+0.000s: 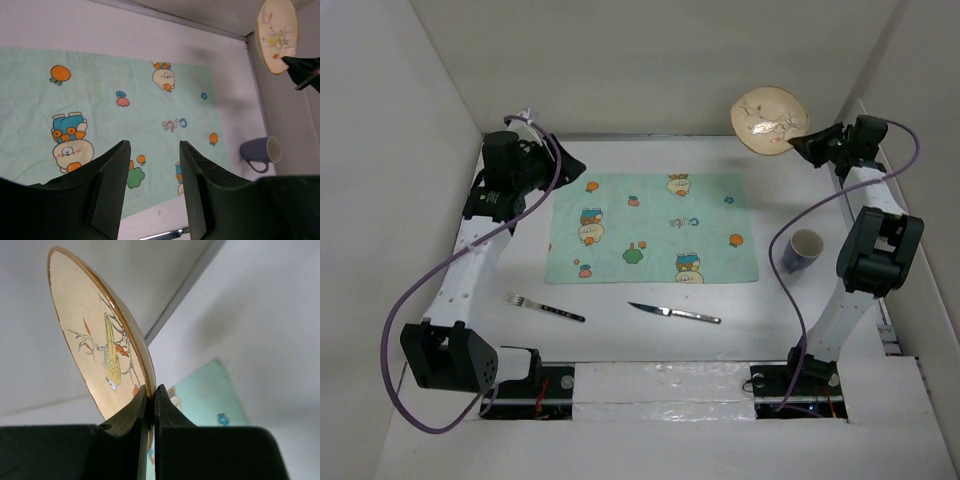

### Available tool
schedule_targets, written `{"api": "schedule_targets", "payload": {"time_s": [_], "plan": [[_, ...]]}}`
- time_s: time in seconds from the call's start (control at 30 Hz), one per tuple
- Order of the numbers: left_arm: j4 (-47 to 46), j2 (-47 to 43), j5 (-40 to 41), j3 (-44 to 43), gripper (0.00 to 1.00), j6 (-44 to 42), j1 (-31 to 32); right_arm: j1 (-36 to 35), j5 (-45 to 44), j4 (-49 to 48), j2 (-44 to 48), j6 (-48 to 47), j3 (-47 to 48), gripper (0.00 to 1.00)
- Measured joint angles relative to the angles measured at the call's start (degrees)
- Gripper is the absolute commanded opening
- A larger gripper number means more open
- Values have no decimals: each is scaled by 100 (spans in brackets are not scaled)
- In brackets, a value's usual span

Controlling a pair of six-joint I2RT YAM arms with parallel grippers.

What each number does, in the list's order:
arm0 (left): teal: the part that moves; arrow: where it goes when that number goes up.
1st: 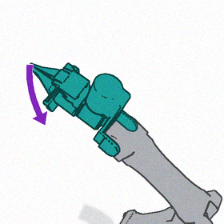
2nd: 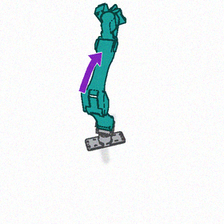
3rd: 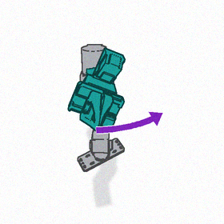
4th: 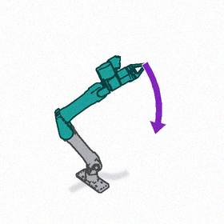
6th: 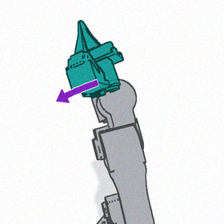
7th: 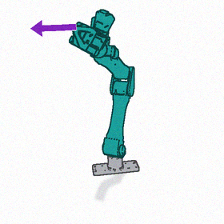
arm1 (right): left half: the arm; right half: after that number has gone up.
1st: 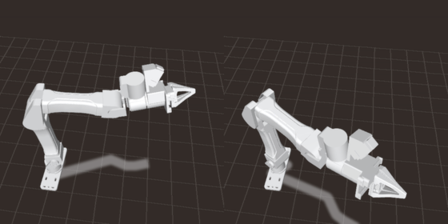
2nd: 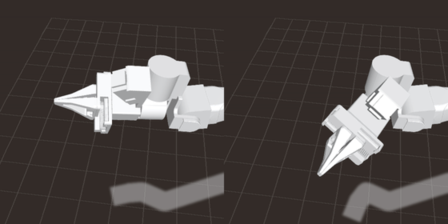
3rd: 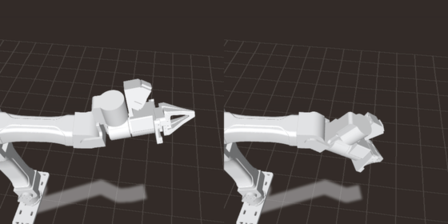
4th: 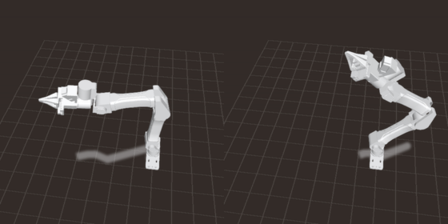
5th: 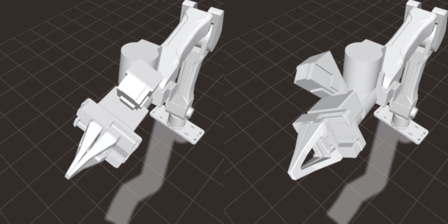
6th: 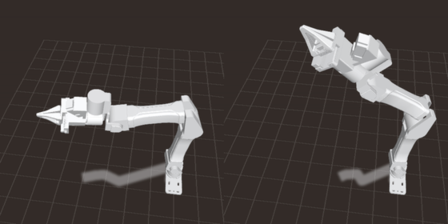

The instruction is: Set the dinner table for one person

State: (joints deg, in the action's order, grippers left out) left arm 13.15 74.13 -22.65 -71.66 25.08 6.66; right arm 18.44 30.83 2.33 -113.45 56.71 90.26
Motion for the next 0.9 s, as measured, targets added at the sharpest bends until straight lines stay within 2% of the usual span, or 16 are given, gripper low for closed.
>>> {"api": "schedule_targets", "payload": {"time_s": [0.23, 0.3, 0.43, 0.6, 0.9], "plan": [[-72, -363, -284, -214, 41, 168, 0, -1244, 804, 208, 651, -890, -129, 0], [-70, -422, -326, -210, 41, 184, 0, -1917, 1034, 262, 706, -1191, -402, 0], [-39, -501, -369, -129, 42, 179, 0, -2634, 1191, 503, 737, -1530, -1069, 0], [42, -651, -372, 164, 42, 175, 4, -2999, 997, 1093, 748, -1967, -1532, 0], [111, -678, -332, 260, 42, 122, 131, -3482, 660, 1622, 330, -2671, -1073, 0]]}}
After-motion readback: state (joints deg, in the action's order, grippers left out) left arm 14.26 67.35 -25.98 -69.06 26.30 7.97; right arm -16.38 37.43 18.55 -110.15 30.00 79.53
